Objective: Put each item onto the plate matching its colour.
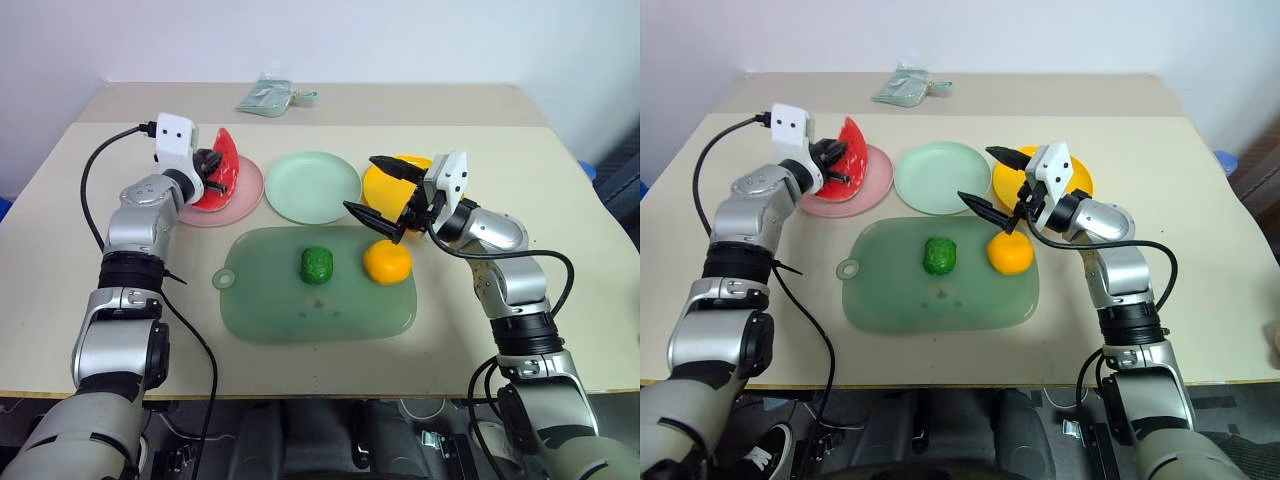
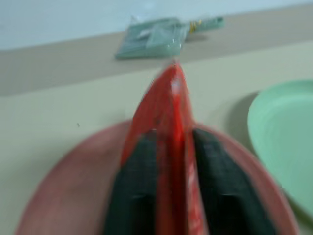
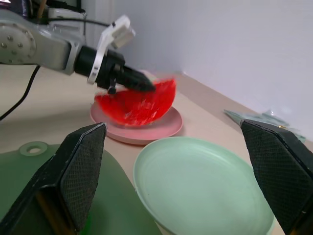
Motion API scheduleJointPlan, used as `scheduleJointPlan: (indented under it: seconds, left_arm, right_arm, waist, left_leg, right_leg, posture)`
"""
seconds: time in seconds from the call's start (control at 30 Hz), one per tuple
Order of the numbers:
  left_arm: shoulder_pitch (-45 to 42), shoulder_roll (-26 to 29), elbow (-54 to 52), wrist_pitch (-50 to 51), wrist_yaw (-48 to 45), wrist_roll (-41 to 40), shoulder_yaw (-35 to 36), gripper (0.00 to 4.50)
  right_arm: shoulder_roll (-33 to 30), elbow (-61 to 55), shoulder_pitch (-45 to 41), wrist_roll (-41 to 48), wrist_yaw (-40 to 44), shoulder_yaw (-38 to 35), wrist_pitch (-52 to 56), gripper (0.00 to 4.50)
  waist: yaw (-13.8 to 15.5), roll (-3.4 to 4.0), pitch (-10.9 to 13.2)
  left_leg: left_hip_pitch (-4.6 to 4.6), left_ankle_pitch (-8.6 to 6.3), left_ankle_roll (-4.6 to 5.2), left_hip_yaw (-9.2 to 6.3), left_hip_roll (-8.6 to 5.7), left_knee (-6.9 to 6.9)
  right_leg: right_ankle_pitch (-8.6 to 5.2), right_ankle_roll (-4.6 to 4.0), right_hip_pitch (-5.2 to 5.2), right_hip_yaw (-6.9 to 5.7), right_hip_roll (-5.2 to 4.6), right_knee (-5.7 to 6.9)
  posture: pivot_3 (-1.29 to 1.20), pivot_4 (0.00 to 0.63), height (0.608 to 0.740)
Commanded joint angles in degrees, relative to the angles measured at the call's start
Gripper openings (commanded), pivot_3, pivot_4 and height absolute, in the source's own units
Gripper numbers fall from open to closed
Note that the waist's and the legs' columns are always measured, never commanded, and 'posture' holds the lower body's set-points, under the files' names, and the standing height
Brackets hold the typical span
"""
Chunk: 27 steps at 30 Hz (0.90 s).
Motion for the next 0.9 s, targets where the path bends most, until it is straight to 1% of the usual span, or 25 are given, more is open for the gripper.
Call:
scheduleJointPlan:
  seconds: [0.03, 0.1, 0.13, 0.2, 0.27, 0.3, 0.4, 0.43, 0.5, 0.53, 0.6, 0.67, 0.7, 0.73, 0.8, 0.9]
  left_arm:
    - [-1.9, 0.6, -1.9, -2.6, -0.8, 1.0, 0.7, 3.21]
    - [-1.0, 1.2, -5.3, -1.4, -2.1, -0.2, 1.7, 4.20]
    - [-0.6, 1.3, -6.7, -0.8, -2.7, -0.7, 2.0, 4.39]
    - [0.3, 1.5, -9.9, 0.5, -5.0, -1.9, 2.4, 4.39]
    - [3.2, 2.7, -19.6, 5.1, -11.5, -7.2, 3.2, 4.39]
    - [4.9, 4.5, -24.8, 7.6, -16.4, -10.4, 3.5, 4.39]
    - [9.6, 8.7, -35.6, 14.7, -26.3, -18.9, 4.4, 4.39]
    - [10.8, 9.3, -37.9, 16.8, -27.3, -20.5, 4.4, 4.39]
    - [13.7, 10.1, -42.7, 17.5, -32.1, -23.5, 3.6, 4.39]
    - [15.0, 10.2, -44.6, 19.1, -33.5, -25.4, 3.2, 4.39]
    - [17.8, 10.8, -48.2, 19.2, -38.1, -27.1, 1.4, 4.39]
    - [20.3, 11.2, -49.6, 19.4, -41.0, -26.8, -1.3, 4.39]
    - [20.8, 10.8, -48.6, 15.3, -41.5, -23.0, -3.6, 4.39]
    - [21.0, 9.8, -47.2, 10.6, -41.7, -19.6, -5.5, 4.39]
    - [21.4, 8.0, -46.3, 7.7, -43.3, -17.8, -8.5, 4.39]
    - [20.8, 5.0, -43.0, 1.7, -44.3, -12.8, -13.2, 4.39]
  right_arm:
    - [-0.5, -2.7, -0.1, 0.4, -0.3, -0.9, -0.3, 4.50]
    - [-0.5, -2.8, 0.0, 0.4, -0.3, -0.8, -0.3, 4.50]
    - [-0.5, -2.8, 0.0, 0.4, -0.3, -0.7, -0.4, 4.50]
    - [-0.5, -2.7, 0.1, 0.4, -0.2, -0.8, -0.4, 4.50]
    - [-0.7, -2.8, 0.0, 1.1, 0.5, -0.8, 0.4, 4.50]
    - [-0.8, -2.7, -0.1, 1.4, 1.1, -0.6, 0.6, 4.50]
    - [-1.7, -5.1, 0.9, 3.1, 4.8, 0.5, 2.4, 4.50]
    - [-1.4, -5.0, 0.6, 3.4, 4.5, 0.2, 2.8, 4.50]
    - [-1.6, -4.2, 0.2, 3.4, 5.0, 0.0, 3.0, 4.50]
    - [-2.3, -4.2, 0.5, 3.7, 6.3, 0.0, 3.3, 4.50]
    - [-4.6, -4.8, 1.3, 5.2, 9.7, -0.2, 5.3, 4.50]
    - [-7.8, -5.6, 2.5, 6.6, 13.9, -0.7, 6.7, 4.50]
    - [-9.1, -5.4, 2.8, 6.5, 14.9, -1.0, 6.6, 4.50]
    - [-10.2, -4.9, 2.9, 6.5, 15.5, -1.3, 6.7, 4.50]
    - [-11.7, -4.8, 3.5, 6.5, 16.1, -1.7, 6.7, 4.50]
    - [-12.0, -5.6, 4.3, 6.3, 15.0, -2.2, 6.8, 4.50]
  waist:
    - [0.0, 0.00, 0.0]
    - [0.1, 0.00, 0.0]
    - [0.1, 0.00, 0.0]
    - [0.1, 0.00, 0.0]
    - [-0.1, 0.00, 0.0]
    - [-0.1, 0.00, 0.0]
    - [-0.6, 0.02, 0.0]
    - [-0.9, 0.02, 0.0]
    - [-1.0, 0.02, 0.0]
    - [-1.1, 0.02, 0.0]
    - [-1.0, 0.02, 0.0]
    - [-0.8, 0.02, 0.0]
    - [-0.6, 0.02, 0.0]
    - [-0.6, 0.02, 0.0]
    - [-0.3, 0.02, 0.0]
    - [0.0, 0.03, 0.0]
  left_leg:
    - [0.00, 0.00, 0.00, 0.00, 0.00, 0.00]
    - [0.00, 0.00, 0.00, 0.01, 0.00, 0.00]
    - [-0.01, 0.00, 0.00, 0.00, 0.00, 0.00]
    - [-0.02, 0.00, 0.00, 0.00, 0.00, 0.01]
    - [-0.01, 0.00, 0.00, 0.00, 0.00, 0.01]
    - [-0.02, 0.00, -0.01, 0.00, 0.01, 0.00]
    - [-0.02, 0.01, -0.01, 0.01, 0.04, -0.04]
    - [-0.01, 0.01, -0.01, 0.00, 0.05, -0.04]
    - [0.01, 0.01, -0.01, -0.01, 0.05, -0.03]
    - [0.03, 0.01, -0.01, 0.00, 0.04, -0.01]
    - [0.03, 0.01, -0.01, -0.02, 0.04, 0.00]
    - [0.02, 0.00, -0.01, -0.02, 0.04, 0.00]
    - [0.02, 0.00, 0.00, -0.02, 0.03, -0.01]
    - [0.02, -0.01, 0.01, -0.01, 0.03, -0.01]
    - [0.04, -0.01, 0.01, -0.01, 0.04, 0.01]
    - [0.04, -0.01, 0.01, 0.00, 0.04, 0.02]
  right_leg:
    - [0.00, 0.00, 0.00, 0.00, 0.00, 0.00]
    - [0.00, 0.00, 0.00, 0.00, 0.00, 0.01]
    - [0.00, 0.01, 0.00, 0.00, 0.00, 0.00]
    - [0.01, 0.01, 0.00, 0.00, -0.01, 0.01]
    - [0.01, 0.01, 0.00, 0.00, -0.01, 0.01]
    - [0.01, 0.01, 0.00, 0.01, -0.01, 0.01]
    - [0.00, 0.01, -0.04, 0.02, 0.00, 0.02]
    - [0.00, 0.01, -0.04, 0.02, 0.01, 0.03]
    - [0.00, 0.00, -0.03, 0.02, 0.00, 0.07]
    - [0.00, 0.00, 0.00, 0.03, 0.00, 0.07]
    - [0.00, 0.00, 0.03, 0.02, -0.02, 0.06]
    - [0.00, 0.00, 0.03, 0.02, -0.02, 0.04]
    - [0.00, 0.00, 0.03, 0.03, -0.03, 0.02]
    - [0.00, 0.00, 0.04, 0.03, -0.02, 0.00]
    - [0.00, -0.01, 0.03, 0.02, 0.01, 0.02]
    - [-0.01, -0.02, 0.03, 0.03, 0.02, 0.01]
  posture:
    - [0.00, 0.150, 0.740]
    - [0.00, 0.150, 0.740]
    - [0.00, 0.150, 0.740]
    - [0.00, 0.150, 0.740]
    - [0.00, 0.150, 0.740]
    - [0.00, 0.150, 0.740]
    - [0.00, 0.150, 0.740]
    - [0.00, 0.150, 0.740]
    - [0.00, 0.150, 0.740]
    - [0.00, 0.150, 0.740]
    - [0.00, 0.150, 0.740]
    - [0.00, 0.150, 0.740]
    - [0.00, 0.150, 0.740]
    - [0.00, 0.150, 0.740]
    - [0.00, 0.150, 0.740]
    - [0.00, 0.150, 0.740]
